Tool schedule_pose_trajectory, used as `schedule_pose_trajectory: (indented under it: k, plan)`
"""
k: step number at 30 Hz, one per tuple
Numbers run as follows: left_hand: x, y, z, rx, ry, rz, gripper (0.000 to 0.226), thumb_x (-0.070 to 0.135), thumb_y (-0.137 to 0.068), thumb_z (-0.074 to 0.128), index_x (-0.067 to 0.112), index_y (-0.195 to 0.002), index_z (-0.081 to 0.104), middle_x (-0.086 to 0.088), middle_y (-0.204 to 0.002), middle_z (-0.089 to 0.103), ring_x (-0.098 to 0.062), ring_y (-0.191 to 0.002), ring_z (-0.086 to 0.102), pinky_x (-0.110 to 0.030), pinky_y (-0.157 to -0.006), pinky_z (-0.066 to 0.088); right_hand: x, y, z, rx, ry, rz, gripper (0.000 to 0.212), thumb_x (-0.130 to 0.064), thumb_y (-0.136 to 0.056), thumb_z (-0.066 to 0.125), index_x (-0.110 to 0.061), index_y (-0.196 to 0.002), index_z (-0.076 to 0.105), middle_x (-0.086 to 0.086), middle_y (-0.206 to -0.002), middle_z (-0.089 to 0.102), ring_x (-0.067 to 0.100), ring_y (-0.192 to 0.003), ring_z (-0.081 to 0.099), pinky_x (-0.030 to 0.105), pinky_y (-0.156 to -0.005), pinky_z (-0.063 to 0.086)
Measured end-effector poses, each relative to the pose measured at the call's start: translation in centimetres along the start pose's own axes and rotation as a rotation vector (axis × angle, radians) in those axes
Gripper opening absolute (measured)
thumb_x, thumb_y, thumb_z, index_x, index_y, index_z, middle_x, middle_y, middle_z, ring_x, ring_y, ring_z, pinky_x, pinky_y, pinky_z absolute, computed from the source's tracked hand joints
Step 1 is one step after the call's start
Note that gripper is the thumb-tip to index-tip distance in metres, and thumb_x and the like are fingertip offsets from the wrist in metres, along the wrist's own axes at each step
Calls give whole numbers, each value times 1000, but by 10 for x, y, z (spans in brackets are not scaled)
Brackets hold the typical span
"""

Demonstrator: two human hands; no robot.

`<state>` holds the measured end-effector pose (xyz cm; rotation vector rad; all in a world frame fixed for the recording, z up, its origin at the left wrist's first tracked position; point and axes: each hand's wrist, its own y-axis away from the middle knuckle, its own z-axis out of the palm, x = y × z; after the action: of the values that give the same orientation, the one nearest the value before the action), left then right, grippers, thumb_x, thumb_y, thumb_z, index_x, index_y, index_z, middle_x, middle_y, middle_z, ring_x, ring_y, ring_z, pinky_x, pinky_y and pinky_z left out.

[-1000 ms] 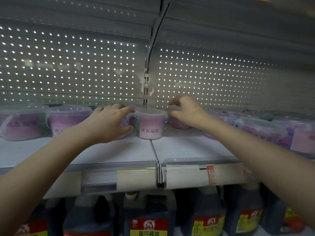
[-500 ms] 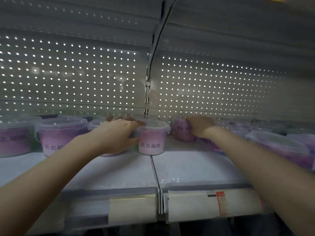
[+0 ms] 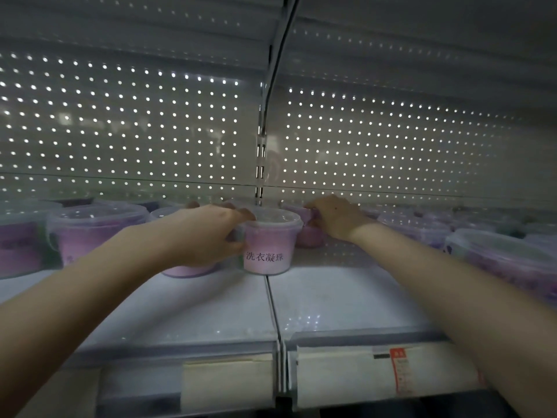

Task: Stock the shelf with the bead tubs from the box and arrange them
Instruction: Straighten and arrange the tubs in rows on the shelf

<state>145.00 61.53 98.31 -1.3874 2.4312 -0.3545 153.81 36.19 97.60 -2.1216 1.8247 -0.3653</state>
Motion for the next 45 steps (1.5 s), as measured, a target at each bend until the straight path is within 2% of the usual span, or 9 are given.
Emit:
schedule_pose_trajectory:
  k: [6,10,13,16,25,29,32,40,45]
  plan:
    - [8,0,-1,-24,-35,-11,51,47,-92,45,36,-140,30,6,-144,39,-22,-126,45,-39,-106,27,-7,17,-17,-49,20,30,24,-25,-88,54,-26,-111,60,3,-121,61,27,-110,57,31,-79,43]
    - [20,2,-2,20,-72,11,57,47,-92,46,33,-143,26,3,-153,24,-23,-137,31,-38,-111,21,-9,44,-35,-47,75,61,14,-32,-89,52,-30,-101,57,2,-116,63,25,-92,58,30,-72,44]
    - [31,4,-5,17,-62,0,59,48,-92,45,33,-145,23,-2,-157,14,-25,-140,26,-41,-113,19,2,76,-49,38,19,83,38,-28,-90,55,-25,-128,52,4,-128,57,25,-111,56,31,-85,46]
    - [44,6,-4,57,-42,20,59,50,-91,46,34,-144,23,-4,-158,6,-27,-142,19,-47,-113,17,15,109,-61,167,7,93,39,-32,-87,59,-27,-126,54,1,-127,59,24,-117,55,37,-93,47]
    - [107,5,-4,36,91,185,54,45,-92,46,24,-140,33,1,-150,27,-24,-134,35,-40,-107,27,62,202,-91,179,120,268,48,-31,-87,61,-21,-133,51,4,-135,55,27,-121,53,40,-97,46]
    - [116,4,-3,29,105,198,52,45,-92,45,23,-138,35,0,-149,30,-25,-132,37,-40,-105,29,74,226,-92,154,171,357,36,-31,-90,58,-19,-125,57,9,-125,61,31,-114,57,42,-91,48]
    - [115,5,-2,28,105,193,53,46,-92,45,25,-140,33,2,-150,30,-23,-133,36,-39,-107,28,72,234,-90,198,238,327,23,-27,-94,53,-15,-112,58,14,-109,66,33,-100,62,40,-81,50]
    - [82,10,1,42,2,85,60,49,-92,44,26,-145,25,2,-152,27,-24,-133,35,-42,-107,27,29,228,-84,297,214,141,26,-33,-97,47,-15,-113,57,7,-110,67,30,-102,61,35,-75,43]
    - [57,13,6,22,-33,27,61,47,-94,41,27,-147,19,0,-150,29,-24,-132,37,-41,-107,27,-8,208,-75,298,196,53,30,-36,-96,47,-15,-115,57,8,-111,65,30,-103,61,37,-80,46]
